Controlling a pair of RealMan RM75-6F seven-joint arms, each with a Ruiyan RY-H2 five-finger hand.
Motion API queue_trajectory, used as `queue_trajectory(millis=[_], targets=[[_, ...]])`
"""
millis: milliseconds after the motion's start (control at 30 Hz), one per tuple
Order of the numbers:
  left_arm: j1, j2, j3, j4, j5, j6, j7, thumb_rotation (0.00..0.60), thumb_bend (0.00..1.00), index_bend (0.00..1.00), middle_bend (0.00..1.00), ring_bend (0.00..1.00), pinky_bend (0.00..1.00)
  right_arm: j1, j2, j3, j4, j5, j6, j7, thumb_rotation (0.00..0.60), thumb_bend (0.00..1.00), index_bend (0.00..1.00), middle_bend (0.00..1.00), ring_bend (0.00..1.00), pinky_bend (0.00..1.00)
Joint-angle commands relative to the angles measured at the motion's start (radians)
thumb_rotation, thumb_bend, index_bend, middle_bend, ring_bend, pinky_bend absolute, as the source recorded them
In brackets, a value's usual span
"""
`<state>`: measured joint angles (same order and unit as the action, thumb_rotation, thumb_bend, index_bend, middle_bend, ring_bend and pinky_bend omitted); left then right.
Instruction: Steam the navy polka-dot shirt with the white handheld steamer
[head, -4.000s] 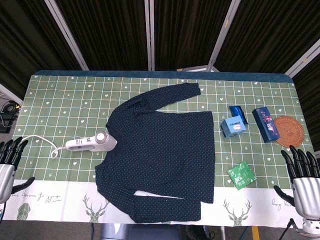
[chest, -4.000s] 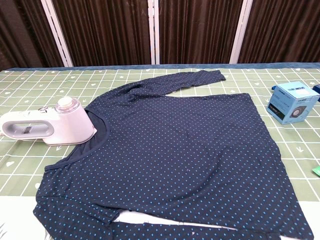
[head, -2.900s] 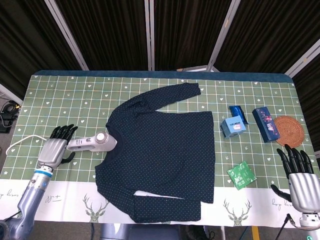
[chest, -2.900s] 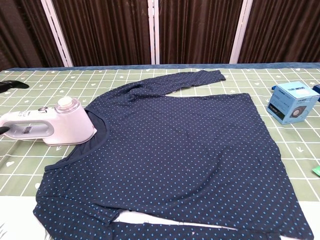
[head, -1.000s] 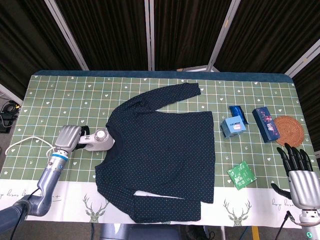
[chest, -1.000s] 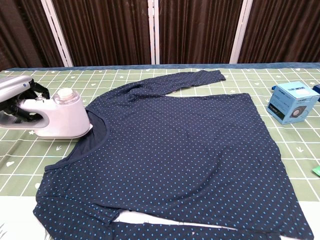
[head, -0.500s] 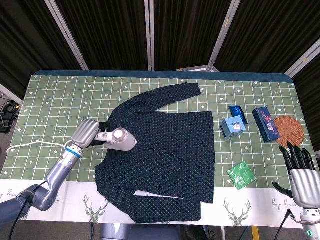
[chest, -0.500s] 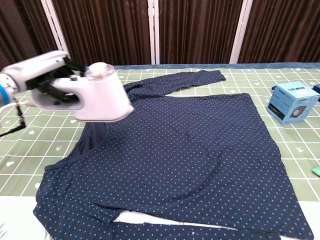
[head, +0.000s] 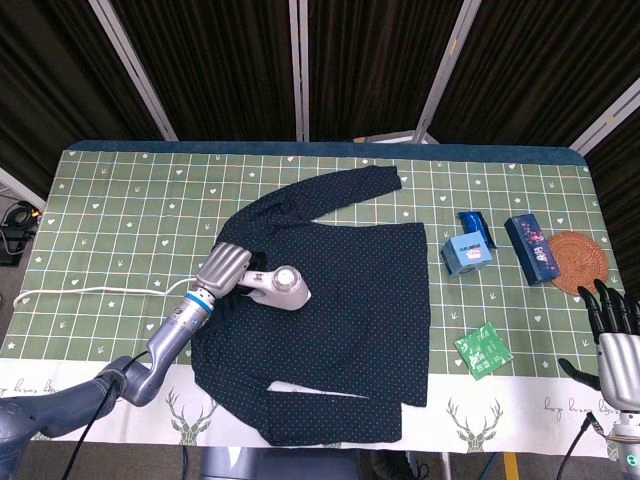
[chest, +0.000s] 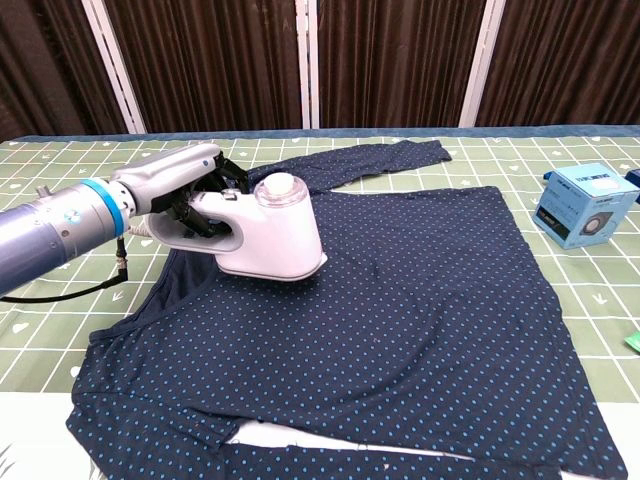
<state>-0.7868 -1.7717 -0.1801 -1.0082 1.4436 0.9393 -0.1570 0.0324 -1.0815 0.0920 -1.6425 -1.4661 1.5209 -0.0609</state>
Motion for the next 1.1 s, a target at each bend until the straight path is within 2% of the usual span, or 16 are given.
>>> queue_trajectory(millis=[33, 233, 500, 900, 1100], targets=[[-0.014, -0.035, -0.001, 0.046, -0.011, -0.007, 0.001, 0.6, 0.82, 0.96, 0.85, 0.83, 1.0, 0.001, 0.001, 0.0, 0.001, 0.002, -0.003, 0.004, 0.6, 0.0, 0.0, 0.0, 0.0, 0.0], [-0.023, -0.074, 0.0, 0.114, -0.022, -0.009, 0.004, 0.6, 0.82, 0.96, 0.85, 0.83, 1.0, 0.003, 0.002, -0.002, 0.001, -0.001, -0.005, 0.007, 0.6, 0.0, 0.0, 0.0, 0.0, 0.0], [-0.017, -0.093, 0.032, 0.154, -0.006, -0.002, -0.03, 0.6, 0.81, 0.96, 0.85, 0.83, 1.0, 0.004, 0.002, -0.002, 0.002, 0.002, -0.009, 0.007, 0.6, 0.0, 0.0, 0.0, 0.0, 0.0], [-0.012, -0.079, 0.073, 0.114, 0.025, 0.007, -0.048, 0.6, 0.8, 0.96, 0.85, 0.83, 1.0, 0.003, 0.006, -0.005, -0.004, -0.002, -0.006, 0.01, 0.6, 0.0, 0.0, 0.0, 0.0, 0.0], [-0.013, -0.069, 0.108, 0.086, 0.078, 0.047, -0.02, 0.6, 0.8, 0.96, 0.85, 0.83, 1.0, 0.0, 0.009, -0.006, -0.007, -0.008, 0.003, 0.016, 0.6, 0.0, 0.0, 0.0, 0.0, 0.0]])
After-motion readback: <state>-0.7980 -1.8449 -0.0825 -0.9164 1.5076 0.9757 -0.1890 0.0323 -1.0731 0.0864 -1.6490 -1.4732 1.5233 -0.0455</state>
